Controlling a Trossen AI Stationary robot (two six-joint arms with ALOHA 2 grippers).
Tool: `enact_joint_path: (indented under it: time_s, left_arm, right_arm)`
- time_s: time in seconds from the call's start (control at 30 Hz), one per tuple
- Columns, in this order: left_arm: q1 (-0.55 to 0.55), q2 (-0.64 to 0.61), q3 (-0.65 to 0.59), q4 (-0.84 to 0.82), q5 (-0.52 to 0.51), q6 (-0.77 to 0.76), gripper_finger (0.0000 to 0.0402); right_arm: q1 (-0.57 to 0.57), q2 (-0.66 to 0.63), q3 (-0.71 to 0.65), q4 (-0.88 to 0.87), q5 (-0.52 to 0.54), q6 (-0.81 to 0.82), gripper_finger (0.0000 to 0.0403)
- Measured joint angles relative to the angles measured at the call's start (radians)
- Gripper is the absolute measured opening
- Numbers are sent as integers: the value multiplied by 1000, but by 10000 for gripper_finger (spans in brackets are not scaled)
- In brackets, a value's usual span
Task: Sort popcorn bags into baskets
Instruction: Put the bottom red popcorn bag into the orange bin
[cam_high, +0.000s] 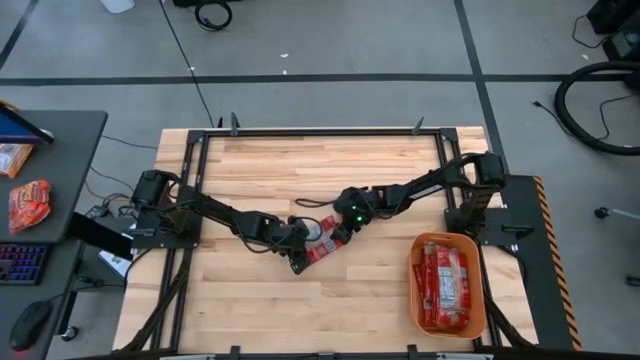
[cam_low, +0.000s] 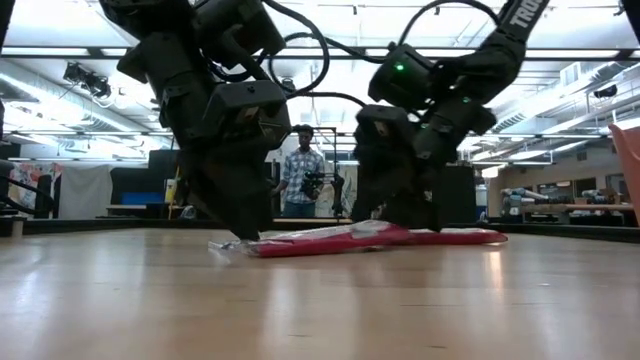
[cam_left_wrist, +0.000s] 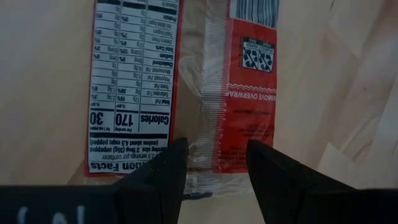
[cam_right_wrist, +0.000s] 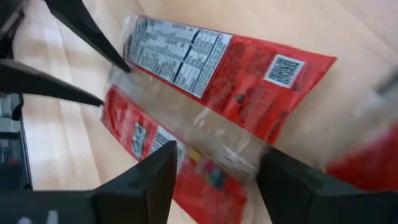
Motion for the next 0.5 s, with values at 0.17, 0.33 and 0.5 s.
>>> enact_joint_path:
  time_s: [0.17, 0.33, 0.5]
  left_arm:
    - [0, 0, -1, -1, 2, -1, 171]
    - [0, 1, -1, 2, 2, -9, 171]
    - [24, -31, 1, -20, 103, 19, 172]
  right_arm:
    - [0, 25, 49, 6, -24, -35, 195]
    - [0, 24, 53, 7, -26, -76, 154]
    - [0, 21, 53, 8, -74, -105, 92]
